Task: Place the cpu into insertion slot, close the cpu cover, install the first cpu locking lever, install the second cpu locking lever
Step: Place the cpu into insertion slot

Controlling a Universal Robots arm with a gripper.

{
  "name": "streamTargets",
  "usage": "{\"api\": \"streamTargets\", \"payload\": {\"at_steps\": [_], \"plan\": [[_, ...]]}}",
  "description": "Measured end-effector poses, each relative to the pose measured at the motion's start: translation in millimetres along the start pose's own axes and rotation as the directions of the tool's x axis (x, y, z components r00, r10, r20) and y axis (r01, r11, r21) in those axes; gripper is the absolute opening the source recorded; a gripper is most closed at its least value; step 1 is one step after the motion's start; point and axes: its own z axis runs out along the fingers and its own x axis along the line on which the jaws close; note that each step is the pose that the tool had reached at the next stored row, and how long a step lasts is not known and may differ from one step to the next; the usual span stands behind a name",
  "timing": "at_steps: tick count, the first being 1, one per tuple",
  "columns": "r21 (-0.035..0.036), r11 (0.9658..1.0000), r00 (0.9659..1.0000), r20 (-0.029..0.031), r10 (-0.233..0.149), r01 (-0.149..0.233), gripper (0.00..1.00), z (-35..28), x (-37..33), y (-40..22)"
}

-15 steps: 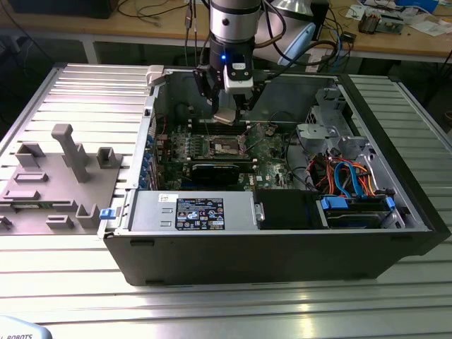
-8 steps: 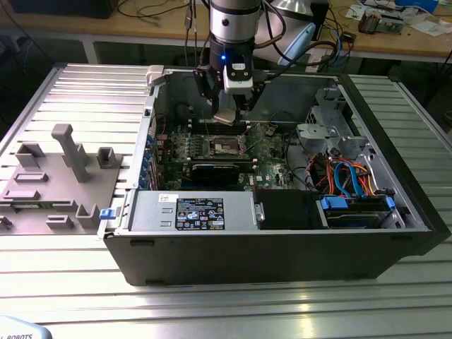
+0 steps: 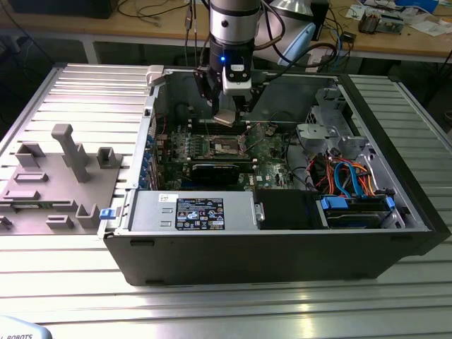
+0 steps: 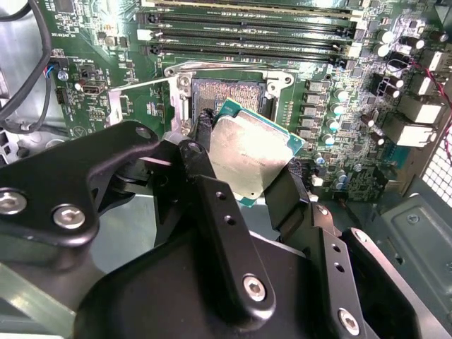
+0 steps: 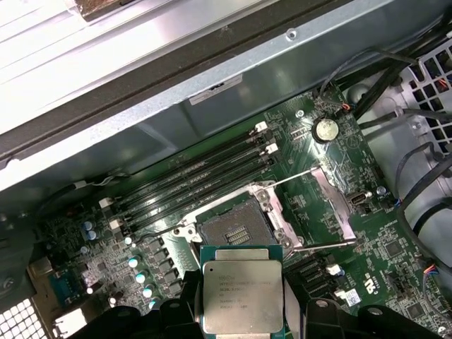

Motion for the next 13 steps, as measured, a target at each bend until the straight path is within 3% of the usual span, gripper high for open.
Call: {"api": "streamTargets", "payload": {"at_steps": [13], "plan": [[0.0018,0.9999,0.9999,0.0011,0.011,-0.011,0.55,0.9,0.0,0.0]]}}
